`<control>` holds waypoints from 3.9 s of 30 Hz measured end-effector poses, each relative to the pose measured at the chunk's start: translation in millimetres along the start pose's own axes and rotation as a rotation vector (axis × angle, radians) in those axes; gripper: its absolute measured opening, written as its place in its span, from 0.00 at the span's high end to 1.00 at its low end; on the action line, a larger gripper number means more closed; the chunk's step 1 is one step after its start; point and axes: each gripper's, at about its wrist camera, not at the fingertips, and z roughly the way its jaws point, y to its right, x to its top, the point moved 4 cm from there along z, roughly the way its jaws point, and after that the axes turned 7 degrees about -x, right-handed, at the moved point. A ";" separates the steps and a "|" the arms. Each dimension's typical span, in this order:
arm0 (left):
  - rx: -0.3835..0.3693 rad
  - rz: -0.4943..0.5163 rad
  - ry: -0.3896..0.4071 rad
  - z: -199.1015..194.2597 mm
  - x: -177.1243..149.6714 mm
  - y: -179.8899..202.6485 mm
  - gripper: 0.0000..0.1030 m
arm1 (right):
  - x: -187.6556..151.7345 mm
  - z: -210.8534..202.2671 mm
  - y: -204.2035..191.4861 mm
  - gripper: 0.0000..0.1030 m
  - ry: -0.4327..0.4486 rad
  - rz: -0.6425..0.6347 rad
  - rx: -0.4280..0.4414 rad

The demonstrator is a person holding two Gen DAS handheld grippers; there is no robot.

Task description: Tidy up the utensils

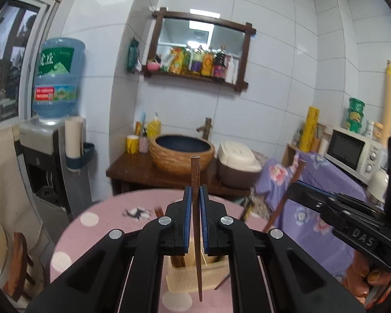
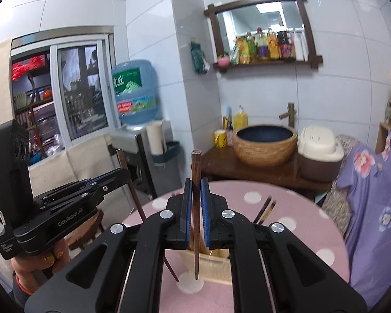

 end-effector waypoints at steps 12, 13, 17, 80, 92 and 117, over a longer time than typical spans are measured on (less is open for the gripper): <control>0.064 -0.078 0.004 66.4 -0.5 -19.2 0.93 | 6.3 58.9 18.8 0.93 -0.003 -0.006 -0.115; 0.067 -0.079 -0.007 71.4 -9.3 -20.1 0.93 | -1.9 66.0 20.1 0.93 -0.017 -0.007 -0.121; 0.079 -0.076 -0.056 86.6 -36.4 -22.7 0.93 | -26.0 86.9 20.8 0.92 -0.067 -0.007 -0.129; 0.322 -0.002 0.103 -170.7 -277.6 36.4 0.05 | -326.7 -156.7 -33.3 0.07 0.085 -0.048 -0.400; 0.310 -0.039 0.103 -204.5 -305.6 47.5 0.05 | -359.4 -206.4 -42.4 0.06 0.077 -0.062 -0.399; 0.306 -0.021 0.105 -213.7 -311.7 53.4 0.05 | -357.4 -213.6 -50.3 0.06 0.096 -0.083 -0.388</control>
